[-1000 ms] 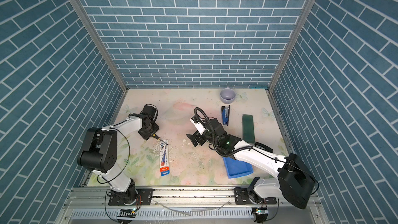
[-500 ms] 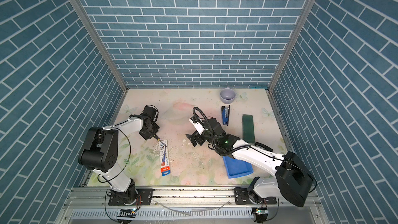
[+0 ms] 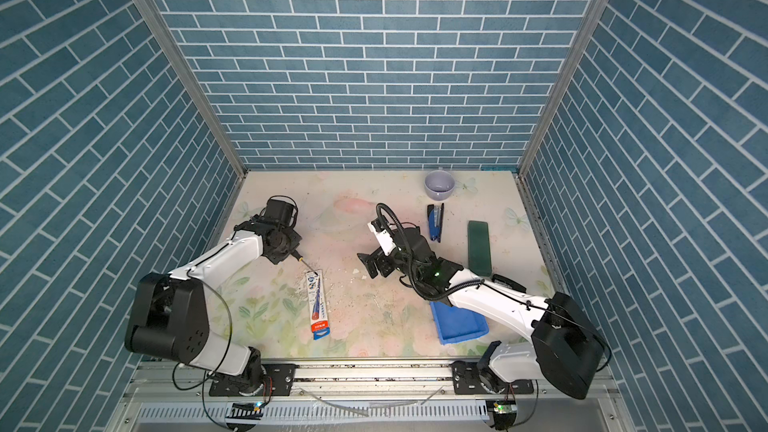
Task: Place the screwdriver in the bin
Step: 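Close the left gripper on the screwdriver handle and lift it, then carry the screwdriver toward the right gripper while the right gripper approaches it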
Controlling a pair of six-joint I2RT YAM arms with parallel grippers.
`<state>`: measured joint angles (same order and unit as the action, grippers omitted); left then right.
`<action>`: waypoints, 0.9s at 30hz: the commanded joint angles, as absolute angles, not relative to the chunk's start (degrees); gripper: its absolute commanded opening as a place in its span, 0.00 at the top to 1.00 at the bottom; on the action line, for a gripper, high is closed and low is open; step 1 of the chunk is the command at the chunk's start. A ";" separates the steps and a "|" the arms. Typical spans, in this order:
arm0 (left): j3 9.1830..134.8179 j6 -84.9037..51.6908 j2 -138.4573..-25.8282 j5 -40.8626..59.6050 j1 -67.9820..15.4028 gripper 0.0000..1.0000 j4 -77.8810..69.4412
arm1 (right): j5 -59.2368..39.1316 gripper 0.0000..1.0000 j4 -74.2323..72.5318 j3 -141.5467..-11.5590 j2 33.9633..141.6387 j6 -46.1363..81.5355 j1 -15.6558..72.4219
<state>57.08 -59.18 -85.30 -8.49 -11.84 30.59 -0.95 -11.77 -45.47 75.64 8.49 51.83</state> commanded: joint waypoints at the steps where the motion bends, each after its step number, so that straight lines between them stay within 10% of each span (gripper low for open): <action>1: 59.32 -57.25 -82.08 -8.61 -13.38 0.89 30.96 | 1.23 0.01 -11.94 -49.38 74.82 15.23 51.44; 27: 60.09 -51.64 -81.05 8.35 -37.56 1.00 -12.32 | -36.27 0.10 -18.24 -54.06 79.23 38.06 37.28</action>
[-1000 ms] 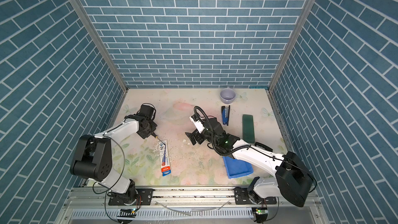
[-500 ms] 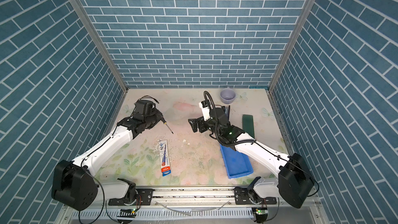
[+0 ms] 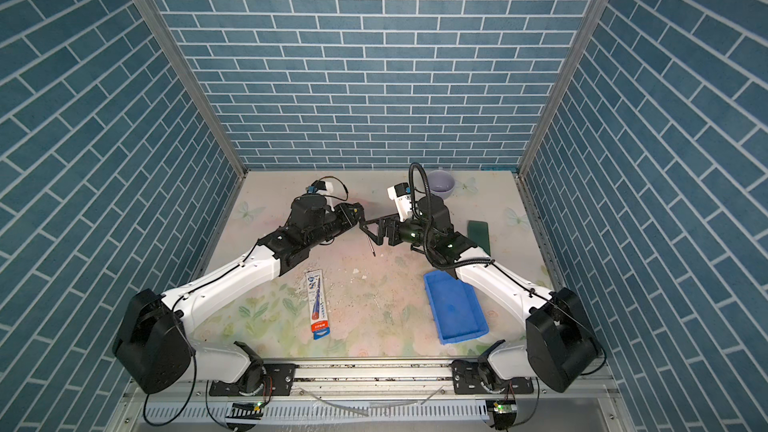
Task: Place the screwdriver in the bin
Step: 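Carry the screwdriver toward the right gripper while the right gripper approaches it, then close the right gripper on the screwdriver handle beside the left gripper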
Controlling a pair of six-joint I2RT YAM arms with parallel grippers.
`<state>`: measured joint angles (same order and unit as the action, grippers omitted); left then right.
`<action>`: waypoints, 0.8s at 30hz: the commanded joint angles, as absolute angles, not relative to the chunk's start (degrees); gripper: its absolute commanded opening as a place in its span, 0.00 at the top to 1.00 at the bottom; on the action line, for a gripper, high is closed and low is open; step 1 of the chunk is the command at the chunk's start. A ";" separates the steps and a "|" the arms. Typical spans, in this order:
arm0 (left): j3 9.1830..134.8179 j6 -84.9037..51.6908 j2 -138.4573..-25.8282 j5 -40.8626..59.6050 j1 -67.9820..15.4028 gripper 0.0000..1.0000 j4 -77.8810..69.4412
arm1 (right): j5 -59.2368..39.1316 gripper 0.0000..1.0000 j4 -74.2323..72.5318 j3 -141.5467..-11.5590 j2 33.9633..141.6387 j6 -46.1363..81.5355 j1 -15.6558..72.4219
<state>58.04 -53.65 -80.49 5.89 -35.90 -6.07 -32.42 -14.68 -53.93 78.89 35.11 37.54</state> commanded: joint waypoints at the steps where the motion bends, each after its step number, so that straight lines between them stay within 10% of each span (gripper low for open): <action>1: 60.25 -51.60 -81.14 8.28 -38.14 1.00 -12.39 | -36.30 0.12 -18.19 -53.93 79.19 38.06 37.14; 10: 59.67 -50.43 -80.60 7.67 -39.97 1.00 -14.72 | -36.72 0.34 -18.58 -52.70 79.50 39.55 36.03; 24: 59.59 -47.09 -78.61 4.07 -39.90 1.00 -12.27 | -24.81 0.32 -17.35 -45.90 73.15 39.46 34.02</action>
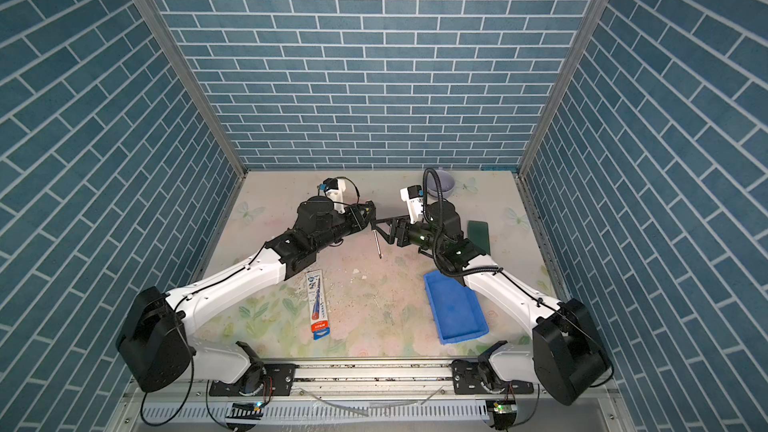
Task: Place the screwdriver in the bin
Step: 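Close the right gripper on the screwdriver handle beside the left gripper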
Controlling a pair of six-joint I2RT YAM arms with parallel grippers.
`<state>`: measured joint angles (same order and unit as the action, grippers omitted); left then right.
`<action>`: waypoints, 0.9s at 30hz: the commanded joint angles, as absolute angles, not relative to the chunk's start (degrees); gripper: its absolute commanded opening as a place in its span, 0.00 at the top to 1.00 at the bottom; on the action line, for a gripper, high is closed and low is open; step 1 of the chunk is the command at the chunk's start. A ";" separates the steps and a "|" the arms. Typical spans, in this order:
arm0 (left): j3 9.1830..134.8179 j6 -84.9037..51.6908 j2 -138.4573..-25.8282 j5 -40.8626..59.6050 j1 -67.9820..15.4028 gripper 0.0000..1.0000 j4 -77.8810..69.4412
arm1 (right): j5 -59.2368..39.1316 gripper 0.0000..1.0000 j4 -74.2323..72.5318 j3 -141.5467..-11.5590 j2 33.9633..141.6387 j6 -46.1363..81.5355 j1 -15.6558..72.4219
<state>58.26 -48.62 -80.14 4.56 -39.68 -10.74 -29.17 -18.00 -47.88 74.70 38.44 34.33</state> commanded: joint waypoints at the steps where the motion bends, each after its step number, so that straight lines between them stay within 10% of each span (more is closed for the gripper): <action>1: 59.59 -46.91 -78.64 3.89 -39.90 1.00 -11.98 | -24.01 0.32 -17.55 -45.39 72.60 39.55 33.93; 27: 58.80 -45.47 -79.42 5.93 -39.90 1.00 -14.72 | -33.00 0.41 -31.78 -44.78 75.24 43.57 33.50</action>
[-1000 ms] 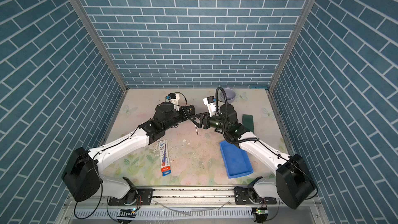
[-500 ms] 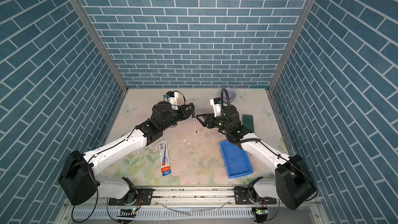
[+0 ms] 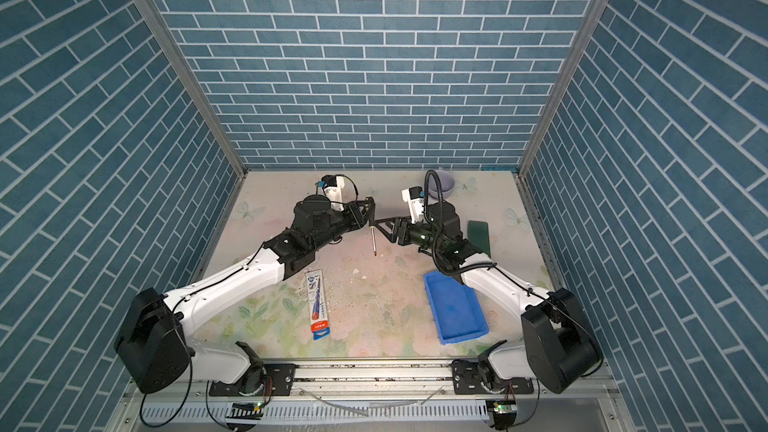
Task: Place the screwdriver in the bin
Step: 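Close the right gripper on the screwdriver handle beside the left gripper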
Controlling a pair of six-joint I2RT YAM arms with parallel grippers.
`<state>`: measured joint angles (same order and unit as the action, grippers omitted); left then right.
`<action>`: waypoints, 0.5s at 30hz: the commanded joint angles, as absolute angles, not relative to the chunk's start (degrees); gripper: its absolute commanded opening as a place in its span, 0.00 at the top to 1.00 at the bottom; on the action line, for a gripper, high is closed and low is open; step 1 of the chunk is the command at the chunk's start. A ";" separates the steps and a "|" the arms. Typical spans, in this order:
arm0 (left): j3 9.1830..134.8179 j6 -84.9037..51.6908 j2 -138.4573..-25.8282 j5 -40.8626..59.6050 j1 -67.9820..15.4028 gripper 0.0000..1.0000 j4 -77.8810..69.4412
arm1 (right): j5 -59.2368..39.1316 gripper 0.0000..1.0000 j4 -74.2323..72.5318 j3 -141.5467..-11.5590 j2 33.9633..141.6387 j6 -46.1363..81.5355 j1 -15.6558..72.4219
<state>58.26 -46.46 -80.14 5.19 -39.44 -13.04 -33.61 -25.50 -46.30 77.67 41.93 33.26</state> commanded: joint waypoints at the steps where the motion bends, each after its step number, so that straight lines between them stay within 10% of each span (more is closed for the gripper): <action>1: 58.89 -45.22 -79.51 5.98 -39.90 1.00 -14.58 | -34.07 0.41 -31.90 -45.14 75.41 43.73 33.61; 15: 58.11 -44.96 -79.09 7.23 -39.90 1.00 -16.83 | -40.07 0.60 -34.00 -48.86 82.32 48.03 33.55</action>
